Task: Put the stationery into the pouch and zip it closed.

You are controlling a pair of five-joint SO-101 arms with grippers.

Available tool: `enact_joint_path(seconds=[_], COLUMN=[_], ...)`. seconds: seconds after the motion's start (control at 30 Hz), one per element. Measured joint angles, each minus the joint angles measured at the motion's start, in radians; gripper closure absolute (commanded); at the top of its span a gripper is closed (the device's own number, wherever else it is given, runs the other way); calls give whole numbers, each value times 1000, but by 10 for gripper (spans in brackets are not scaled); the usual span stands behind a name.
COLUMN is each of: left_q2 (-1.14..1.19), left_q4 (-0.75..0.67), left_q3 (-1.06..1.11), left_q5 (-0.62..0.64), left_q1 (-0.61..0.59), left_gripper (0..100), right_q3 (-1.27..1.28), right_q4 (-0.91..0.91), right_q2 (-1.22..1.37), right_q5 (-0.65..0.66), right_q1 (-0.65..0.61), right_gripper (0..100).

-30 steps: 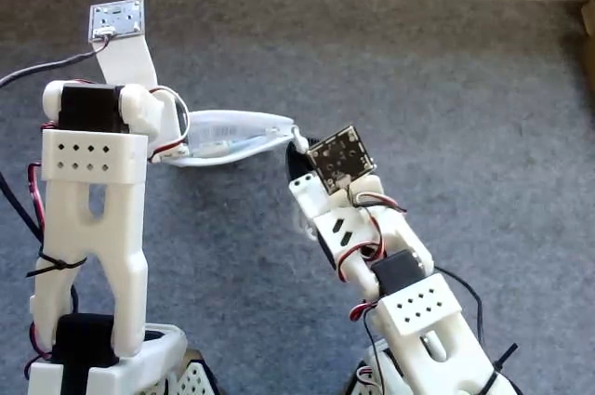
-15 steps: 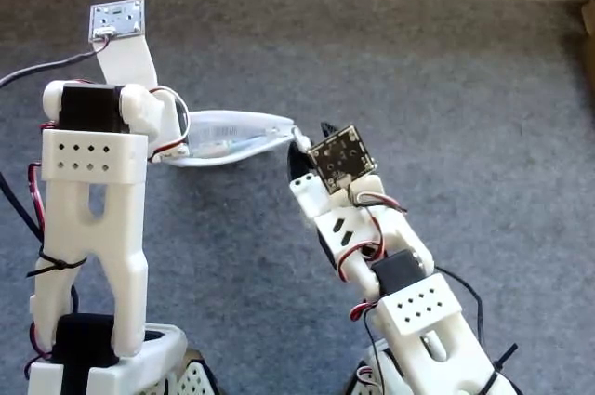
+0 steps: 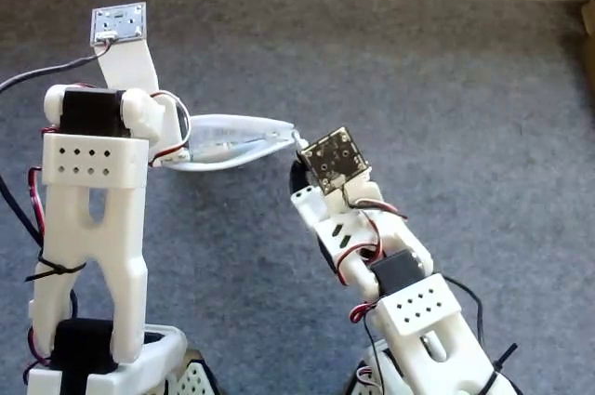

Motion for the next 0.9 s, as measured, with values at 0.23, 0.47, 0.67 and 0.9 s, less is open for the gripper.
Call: enact_joint_path(seconds=[0.23,0.47,0.67,0.9], left_q2=[-2,-2,-2,-2], left_q4=[-2,-2,-2,-2], left_q3=[5,6,6,6], left_q5=[-2,-2,-2,-2], left_q1=[0,0,0,0], left_gripper=[992,992,992,992], right_q3=[0,2,21,43], right_q4=[0,0,0,0], right_q2=[0,-69,-253,-264], right_q5=[-40,-54,-54,-54], right_q1=[-3,-9,-94,-100], right_gripper=[739,739,758,783])
